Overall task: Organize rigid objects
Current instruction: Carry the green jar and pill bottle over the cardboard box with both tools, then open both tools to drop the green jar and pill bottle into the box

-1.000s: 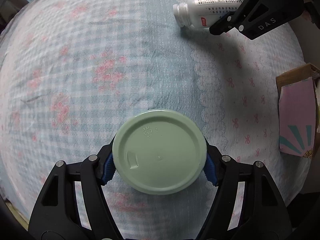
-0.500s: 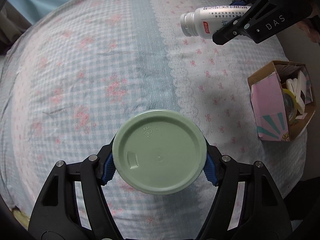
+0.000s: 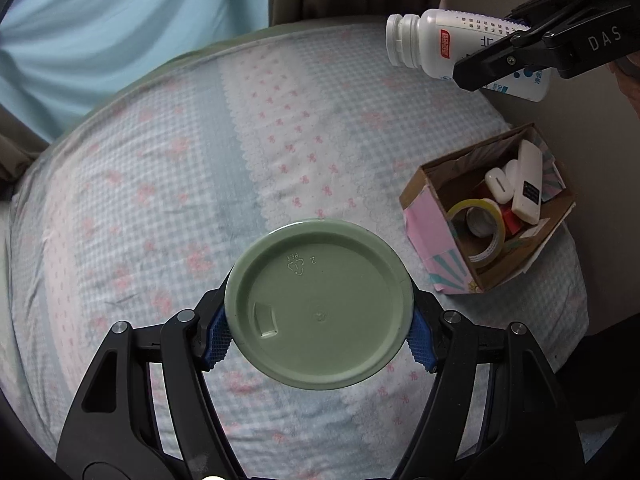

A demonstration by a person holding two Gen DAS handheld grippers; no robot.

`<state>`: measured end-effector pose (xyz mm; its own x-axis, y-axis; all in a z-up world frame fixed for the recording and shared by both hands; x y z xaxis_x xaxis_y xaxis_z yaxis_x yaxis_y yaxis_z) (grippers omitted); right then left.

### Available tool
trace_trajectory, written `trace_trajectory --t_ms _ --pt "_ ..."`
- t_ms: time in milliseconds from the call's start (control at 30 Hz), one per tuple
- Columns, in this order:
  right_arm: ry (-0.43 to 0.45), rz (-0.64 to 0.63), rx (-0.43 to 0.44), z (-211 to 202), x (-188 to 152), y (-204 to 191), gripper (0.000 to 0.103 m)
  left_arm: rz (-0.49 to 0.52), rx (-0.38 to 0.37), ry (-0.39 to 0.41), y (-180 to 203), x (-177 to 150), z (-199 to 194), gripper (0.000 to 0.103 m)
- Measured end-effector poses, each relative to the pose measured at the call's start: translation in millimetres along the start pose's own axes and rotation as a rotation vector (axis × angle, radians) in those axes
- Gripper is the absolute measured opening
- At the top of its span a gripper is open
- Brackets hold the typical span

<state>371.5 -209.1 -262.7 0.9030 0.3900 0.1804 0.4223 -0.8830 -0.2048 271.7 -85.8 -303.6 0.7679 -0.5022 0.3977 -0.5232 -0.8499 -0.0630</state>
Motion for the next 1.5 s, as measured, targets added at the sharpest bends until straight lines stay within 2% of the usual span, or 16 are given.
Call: trace_trajectory --t_ms 167,333,500,700,1000,1167,1400,1467,1500 --pt "0.048 0.121 -0.022 -41.8 -39.4 57.5 0.047 0.063 -0.043 0.039 49.9 40.0 -5.5 0.068" --pt "0.054 0.216 -0.06 -66.3 -86.0 117.6 0.047 0.105 -0.095 0.053 100.3 77.9 3.3 0.068" --pt "0.047 0.314 -0.066 -69.2 -129.6 168.6 0.047 0.152 -0.124 0.045 143.7 110.2 21.2 0.068" --pt "0.026 0.376 -0.047 -46.9 -168.1 214.1 0.047 0.176 -0.15 0.001 178.2 137.5 60.1 0.068" --pt "0.014 0.343 0.004 9.5 -191.7 232.7 0.047 0.175 -0.165 -0.096 200.2 151.5 128.6 0.068" --pt "0.025 0.275 -0.014 35.4 -195.8 232.0 0.047 0.172 -0.154 -0.14 200.2 149.3 161.1 0.068" --pt "0.017 0.228 -0.018 57.8 -193.9 233.9 0.047 0.226 -0.125 -0.201 207.8 145.2 183.1 0.068" --pt "0.04 0.231 -0.043 55.5 -192.0 236.8 0.067 0.248 -0.09 -0.205 208.4 144.9 180.2 0.093" --pt "0.052 0.236 -0.062 52.3 -191.5 239.3 0.101 0.26 -0.08 -0.186 208.6 146.6 174.8 0.103"
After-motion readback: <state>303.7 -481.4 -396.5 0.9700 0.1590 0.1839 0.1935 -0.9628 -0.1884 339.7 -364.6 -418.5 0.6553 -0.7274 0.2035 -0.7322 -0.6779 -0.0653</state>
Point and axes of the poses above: each gripper's, at about its wrist camera, not at the fingertips, and z roughly the way its jaws point, y to its right, x to its top, the point moved 7 cm from there along z, roughly the way its jaws point, and after that the axes turned 12 degrees about z, right-handed, at the moved point
